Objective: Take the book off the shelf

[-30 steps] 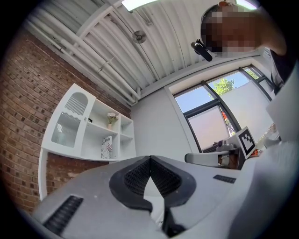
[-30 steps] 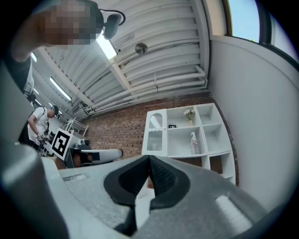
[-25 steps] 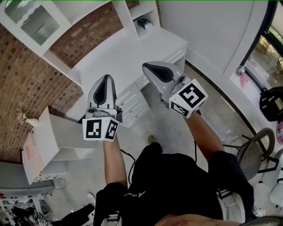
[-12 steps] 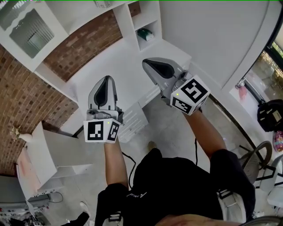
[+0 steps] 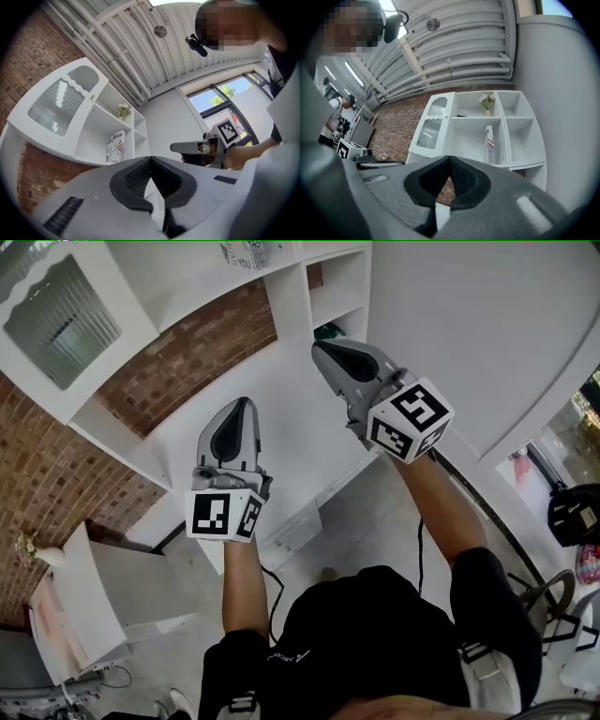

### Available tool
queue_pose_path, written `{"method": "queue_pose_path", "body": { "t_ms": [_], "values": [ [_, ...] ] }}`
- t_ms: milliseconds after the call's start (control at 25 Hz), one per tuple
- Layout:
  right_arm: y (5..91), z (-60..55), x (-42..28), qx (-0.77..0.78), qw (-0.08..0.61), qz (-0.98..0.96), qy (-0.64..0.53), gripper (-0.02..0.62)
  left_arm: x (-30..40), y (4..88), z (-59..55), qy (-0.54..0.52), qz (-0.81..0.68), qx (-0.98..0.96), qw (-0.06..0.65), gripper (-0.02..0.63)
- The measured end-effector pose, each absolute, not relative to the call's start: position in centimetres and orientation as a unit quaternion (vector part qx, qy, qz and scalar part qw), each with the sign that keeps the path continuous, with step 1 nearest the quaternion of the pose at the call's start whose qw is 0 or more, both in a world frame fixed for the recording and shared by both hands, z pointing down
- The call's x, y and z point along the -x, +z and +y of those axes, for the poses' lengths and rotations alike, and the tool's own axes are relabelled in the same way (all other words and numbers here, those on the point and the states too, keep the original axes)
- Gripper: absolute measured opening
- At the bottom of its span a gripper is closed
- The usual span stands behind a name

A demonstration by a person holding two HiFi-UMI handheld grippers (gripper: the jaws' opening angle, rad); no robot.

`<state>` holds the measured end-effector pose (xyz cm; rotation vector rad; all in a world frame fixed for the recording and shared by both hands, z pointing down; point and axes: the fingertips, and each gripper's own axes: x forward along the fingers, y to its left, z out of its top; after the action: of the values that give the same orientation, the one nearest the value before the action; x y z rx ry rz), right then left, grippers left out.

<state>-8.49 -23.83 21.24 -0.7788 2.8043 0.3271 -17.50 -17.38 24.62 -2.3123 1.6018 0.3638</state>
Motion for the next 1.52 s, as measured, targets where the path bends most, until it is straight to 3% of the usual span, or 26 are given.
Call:
{"method": "queue_pose_path", "body": {
  "t_ms": [720, 920, 1200, 1520],
  "values": [
    [16.4, -45.7, 13.1, 0.252, 0.089, 0.961, 0.074, 0.01, 19.2, 22.7, -35.0, 0.14, 0.592, 0.782, 0.133, -0.003],
    [14.5, -50.2, 14.9, 0.235, 0.08, 0.966, 0.077, 0.068, 19.4, 22.1, -38.7, 0.146, 0.613, 0.763, 0.142, -0.003],
    [12.5, -55.5, 18.6, 0.252, 0.056, 0.964, 0.067, 0.223, 20.7, 22.0, -41.6, 0.143, 0.625, 0.755, 0.134, -0.003],
    [11.5, -61.2, 22.9, 0.304, 0.013, 0.951, 0.063, 0.323, 23.1, 21.2, -42.8, 0.138, 0.614, 0.764, 0.142, -0.003]
  ]
}}
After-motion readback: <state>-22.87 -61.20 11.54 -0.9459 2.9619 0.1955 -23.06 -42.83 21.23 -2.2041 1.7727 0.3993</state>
